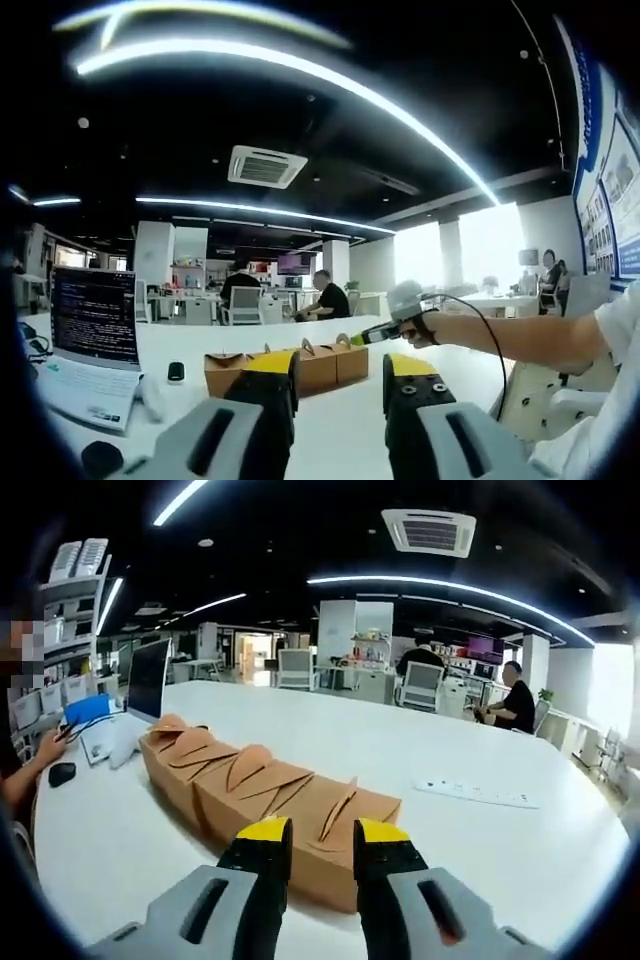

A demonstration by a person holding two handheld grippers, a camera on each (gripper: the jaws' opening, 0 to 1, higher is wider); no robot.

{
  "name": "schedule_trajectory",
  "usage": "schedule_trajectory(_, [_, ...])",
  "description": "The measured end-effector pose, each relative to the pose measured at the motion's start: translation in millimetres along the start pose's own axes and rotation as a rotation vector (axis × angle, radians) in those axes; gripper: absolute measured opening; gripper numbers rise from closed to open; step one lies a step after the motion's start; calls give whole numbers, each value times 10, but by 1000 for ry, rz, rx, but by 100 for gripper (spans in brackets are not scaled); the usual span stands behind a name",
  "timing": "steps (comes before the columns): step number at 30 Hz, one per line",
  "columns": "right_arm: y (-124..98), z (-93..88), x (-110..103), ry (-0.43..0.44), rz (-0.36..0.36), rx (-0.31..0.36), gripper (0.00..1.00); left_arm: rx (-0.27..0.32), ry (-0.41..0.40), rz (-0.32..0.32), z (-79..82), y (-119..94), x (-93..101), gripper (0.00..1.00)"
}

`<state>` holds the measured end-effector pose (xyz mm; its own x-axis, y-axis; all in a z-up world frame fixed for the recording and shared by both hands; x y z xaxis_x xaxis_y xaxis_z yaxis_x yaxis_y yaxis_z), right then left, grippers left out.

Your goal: Pick up one paper box from the group, open the paper box, and remove the item inside

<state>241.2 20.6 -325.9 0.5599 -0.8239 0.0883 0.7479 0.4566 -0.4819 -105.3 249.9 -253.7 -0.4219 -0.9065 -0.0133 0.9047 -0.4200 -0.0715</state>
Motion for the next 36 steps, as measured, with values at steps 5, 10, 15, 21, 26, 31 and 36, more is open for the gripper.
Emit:
schedule_trajectory(5, [7,-30,15,5,-3,-6,26,-2,1,2,-2,5,-3,35])
schedule_trajectory(10, [-11,-26,9,6,-3,-3,26,-4,3,1,-2,16,3,35])
schedule_trajectory(15, [-3,-16,4,2,-5,-5,26,-2,2,3,1,7,-6,35])
schedule_trajectory(21, [15,-4,-8,0,-1,-8,26,3,1,8,13,-14,-23,35])
schedule_trajectory(26, [17,-3,5,24,6,-4,26,4,0,7,15,-19,-27,35])
schedule_trajectory(31, [86,53,96,27,0,-6,26,5,0,8,20,-19,-26,35])
schedule_trajectory(36, [132,79,131,29,4,-6,26,3,1,4,13,-4,-4,35])
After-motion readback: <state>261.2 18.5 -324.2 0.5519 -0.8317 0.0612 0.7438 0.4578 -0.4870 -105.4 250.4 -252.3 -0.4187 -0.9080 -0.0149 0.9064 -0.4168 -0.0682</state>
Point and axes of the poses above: the point that each gripper's makers call its tool centre point, and the gripper's own axes: y roughly forward along the fingers, x roughly to its right, z roughly out of its top, the point moved 3 cm from there along -y, roughly backward along the fingers, and after that the axes turned 10 degrees about -x, right-handed, at the moved point
